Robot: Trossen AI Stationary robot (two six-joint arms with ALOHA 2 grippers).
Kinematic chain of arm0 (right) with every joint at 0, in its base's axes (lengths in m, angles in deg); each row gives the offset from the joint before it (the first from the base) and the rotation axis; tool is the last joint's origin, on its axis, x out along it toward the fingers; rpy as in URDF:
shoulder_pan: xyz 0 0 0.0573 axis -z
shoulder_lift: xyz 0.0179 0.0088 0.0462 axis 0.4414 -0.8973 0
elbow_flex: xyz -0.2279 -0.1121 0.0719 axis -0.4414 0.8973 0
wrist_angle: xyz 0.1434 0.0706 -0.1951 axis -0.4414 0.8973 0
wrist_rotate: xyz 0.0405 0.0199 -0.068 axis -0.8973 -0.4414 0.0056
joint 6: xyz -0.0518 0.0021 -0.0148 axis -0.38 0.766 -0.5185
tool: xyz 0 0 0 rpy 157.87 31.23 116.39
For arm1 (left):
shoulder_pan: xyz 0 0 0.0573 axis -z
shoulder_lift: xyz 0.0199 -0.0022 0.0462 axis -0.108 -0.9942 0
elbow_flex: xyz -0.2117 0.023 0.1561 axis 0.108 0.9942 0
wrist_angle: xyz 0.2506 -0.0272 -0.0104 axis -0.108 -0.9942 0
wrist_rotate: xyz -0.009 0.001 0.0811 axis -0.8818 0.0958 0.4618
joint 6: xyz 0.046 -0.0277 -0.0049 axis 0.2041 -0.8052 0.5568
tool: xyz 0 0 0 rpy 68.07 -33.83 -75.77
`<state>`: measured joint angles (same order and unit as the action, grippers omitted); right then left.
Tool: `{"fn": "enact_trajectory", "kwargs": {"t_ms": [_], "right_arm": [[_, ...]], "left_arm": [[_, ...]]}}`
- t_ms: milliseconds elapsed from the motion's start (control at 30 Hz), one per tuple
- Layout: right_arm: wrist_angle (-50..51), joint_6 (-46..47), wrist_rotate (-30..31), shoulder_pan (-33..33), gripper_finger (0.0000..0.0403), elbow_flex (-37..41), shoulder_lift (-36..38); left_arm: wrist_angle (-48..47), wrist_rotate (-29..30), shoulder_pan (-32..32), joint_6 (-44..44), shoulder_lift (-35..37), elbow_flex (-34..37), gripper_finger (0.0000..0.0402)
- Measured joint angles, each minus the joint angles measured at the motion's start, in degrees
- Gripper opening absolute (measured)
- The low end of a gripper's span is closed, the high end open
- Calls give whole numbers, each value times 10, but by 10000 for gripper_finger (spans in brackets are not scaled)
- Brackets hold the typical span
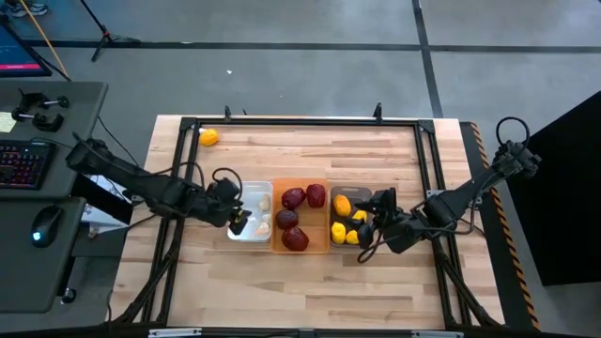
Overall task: Sort produce into baskets
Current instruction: Put the yellow lemon into the black bin
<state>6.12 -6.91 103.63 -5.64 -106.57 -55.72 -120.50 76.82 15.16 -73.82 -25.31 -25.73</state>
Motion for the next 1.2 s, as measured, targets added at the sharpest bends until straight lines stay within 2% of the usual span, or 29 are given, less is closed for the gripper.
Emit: {"fn": "enact_trajectory", "kwargs": {"t_ms": [133,233,367,467,600,700,800,933,1067,1200], "right_arm": [[-1,6,-3,4,291,0,0],[-7,26,2,8,291,0,0],[-45,58,11,29,291,0,0],[-80,65,25,55,291,0,-1],[-105,71,28,99,291,0,-2],[-104,70,-15,138,291,0,-2],[-88,32,-73,180,291,0,-2],[-50,-29,-106,236,291,0,-3],[-18,-127,-152,301,291,0,-3],[-17,-257,-214,373,291,0,-3]], "left_arm": [[-33,-40,-17,0,8,-12,240],[-93,-42,-52,-16,15,-50,245],[-166,-41,-126,47,15,-116,244],[-215,-38,-203,140,3,-148,243],[-244,-28,-333,275,-23,-151,243],[-244,-66,-449,341,-62,-151,243],[-238,-103,-550,404,-118,-151,243],[-236,-90,-638,431,-188,-151,243],[-232,-87,-676,414,-235,-151,243],[-200,-105,-694,452,-264,-151,243]]}}
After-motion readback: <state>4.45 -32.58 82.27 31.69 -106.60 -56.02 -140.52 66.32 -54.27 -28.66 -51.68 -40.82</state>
